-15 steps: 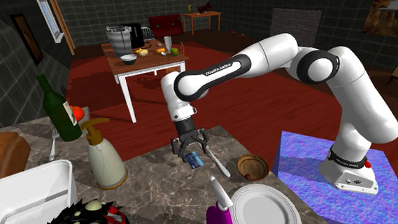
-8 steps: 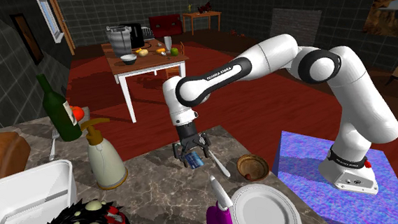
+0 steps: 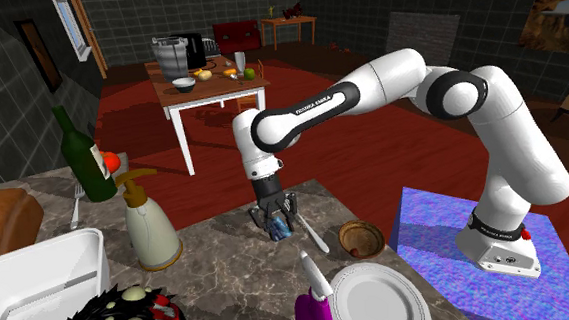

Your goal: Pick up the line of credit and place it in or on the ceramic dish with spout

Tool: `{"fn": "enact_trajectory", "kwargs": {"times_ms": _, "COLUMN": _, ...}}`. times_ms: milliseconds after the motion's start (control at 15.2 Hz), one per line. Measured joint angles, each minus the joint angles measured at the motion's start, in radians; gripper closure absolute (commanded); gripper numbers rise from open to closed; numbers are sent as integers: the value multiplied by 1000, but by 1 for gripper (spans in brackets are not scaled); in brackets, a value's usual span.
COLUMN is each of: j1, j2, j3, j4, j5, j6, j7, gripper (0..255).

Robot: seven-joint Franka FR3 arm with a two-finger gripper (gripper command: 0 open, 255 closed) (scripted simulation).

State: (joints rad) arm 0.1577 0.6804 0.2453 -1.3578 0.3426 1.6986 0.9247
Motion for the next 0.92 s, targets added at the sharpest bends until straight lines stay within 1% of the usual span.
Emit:
{"fn": "enact_trajectory", "kwargs": {"times_ms": 462, "j1": 0, "j2": -2, "j3": 0, "j4": 2, "j5": 0, "j6": -4, "j7": 2, "gripper": 255}}
{"fn": "enact_trajectory", "kwargs": {"times_ms": 924, "j1": -3, "j2": -31, "j3": 4, "j4": 42, "j5": 2, "j6": -67, "j7": 27, "gripper": 255}}
